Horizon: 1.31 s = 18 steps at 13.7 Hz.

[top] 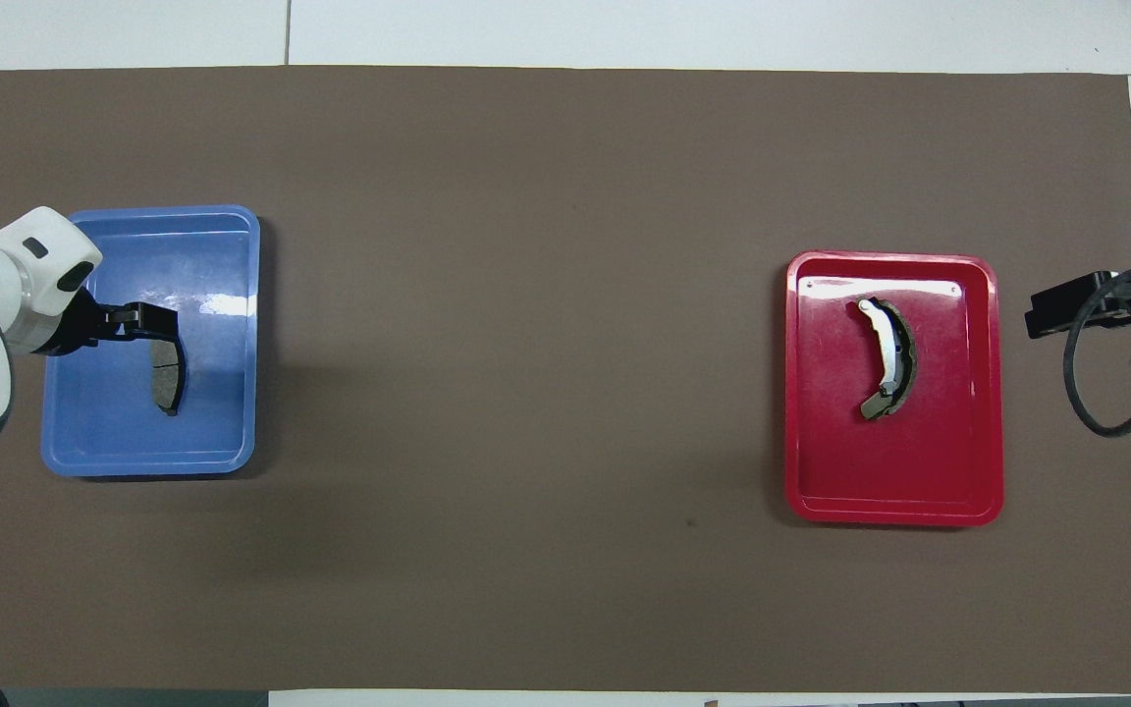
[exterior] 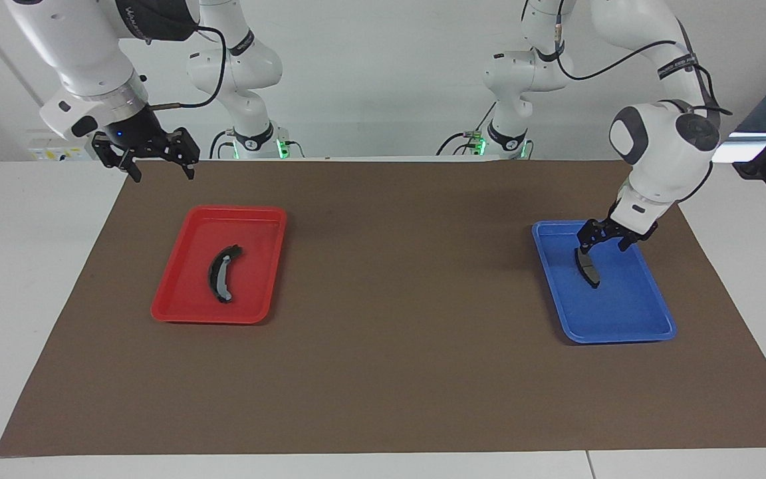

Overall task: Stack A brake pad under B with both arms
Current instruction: 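Reach the left gripper down to the small dark brake pad, then grasp the small brake pad with the left gripper and lift it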

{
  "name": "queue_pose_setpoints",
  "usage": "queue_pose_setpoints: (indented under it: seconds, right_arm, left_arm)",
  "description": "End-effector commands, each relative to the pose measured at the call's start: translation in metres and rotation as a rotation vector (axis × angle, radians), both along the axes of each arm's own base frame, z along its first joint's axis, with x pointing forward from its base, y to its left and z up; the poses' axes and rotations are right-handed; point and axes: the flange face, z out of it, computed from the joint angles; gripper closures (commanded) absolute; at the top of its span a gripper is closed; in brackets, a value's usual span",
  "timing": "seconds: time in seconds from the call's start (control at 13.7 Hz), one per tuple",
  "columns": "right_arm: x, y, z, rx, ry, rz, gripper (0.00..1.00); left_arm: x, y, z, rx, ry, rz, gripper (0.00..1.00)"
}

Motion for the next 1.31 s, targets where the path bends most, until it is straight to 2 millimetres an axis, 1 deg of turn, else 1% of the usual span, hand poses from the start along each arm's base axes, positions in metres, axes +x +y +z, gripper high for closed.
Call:
queue_pose_setpoints:
  seconds: [0.0,0.07,0.15,0.29,0.36,0.44,0.58,0.73,0.8,0.87,1.02,1.09,1.17,1.24]
  right_arm:
    - [-0.002,0.000,0.002,0.018,-0.001,0.016,0.00]
    - [-0.002,0.000,0.002,0.018,-0.001,0.016,0.00]
    - [-0.002,0.000,0.002,0.018,-0.001,0.016,0.00]
    - [-0.002,0.000,0.002,0.018,-0.001,0.016,0.00]
    - [-0.002,0.000,0.002,0.018,-0.001,0.016,0.00]
    - [-0.002,0.000,0.002,0.018,-0.001,0.016,0.00]
    - [-0.002,0.000,0.002,0.018,-0.002,0.016,0.00]
    - [-0.002,0.000,0.002,0.018,-0.001,0.016,0.00]
    - [-0.002,0.000,0.002,0.018,-0.001,0.016,0.00]
    - [-0.002,0.000,0.002,0.018,-0.001,0.016,0.00]
    - [-0.002,0.000,0.002,0.018,-0.002,0.016,0.00]
    - [-0.002,0.000,0.002,0.018,-0.001,0.016,0.00]
    - [-0.002,0.000,0.002,0.018,-0.001,0.016,0.00]
    - [-0.002,0.000,0.002,0.018,-0.001,0.016,0.00]
  left_arm:
    - [-0.007,0.010,-0.040,-0.003,-0.011,-0.007,0.03]
    - [-0.009,0.011,-0.050,-0.001,-0.008,-0.013,0.04]
    - [-0.014,0.018,-0.060,0.000,-0.002,-0.014,0.05]
    - [-0.021,0.022,-0.073,0.000,0.003,-0.032,0.07]
    - [-0.025,0.023,-0.077,0.000,0.003,-0.038,0.08]
    - [-0.027,0.028,-0.079,0.001,0.000,-0.027,0.12]
    - [-0.029,0.029,-0.082,0.001,-0.003,-0.021,0.23]
    - [-0.033,0.028,-0.086,0.002,-0.009,-0.019,0.24]
    - [-0.035,0.028,-0.087,0.001,-0.009,-0.018,0.27]
    - [-0.035,0.027,-0.087,0.001,-0.011,-0.016,0.34]
    - [-0.033,0.028,-0.085,0.001,-0.008,0.006,0.71]
    - [-0.028,0.028,-0.076,0.001,-0.031,0.041,0.83]
    - [-0.020,0.027,-0.062,0.000,-0.051,0.048,0.90]
    - [-0.017,0.023,-0.047,-0.002,-0.051,0.040,0.93]
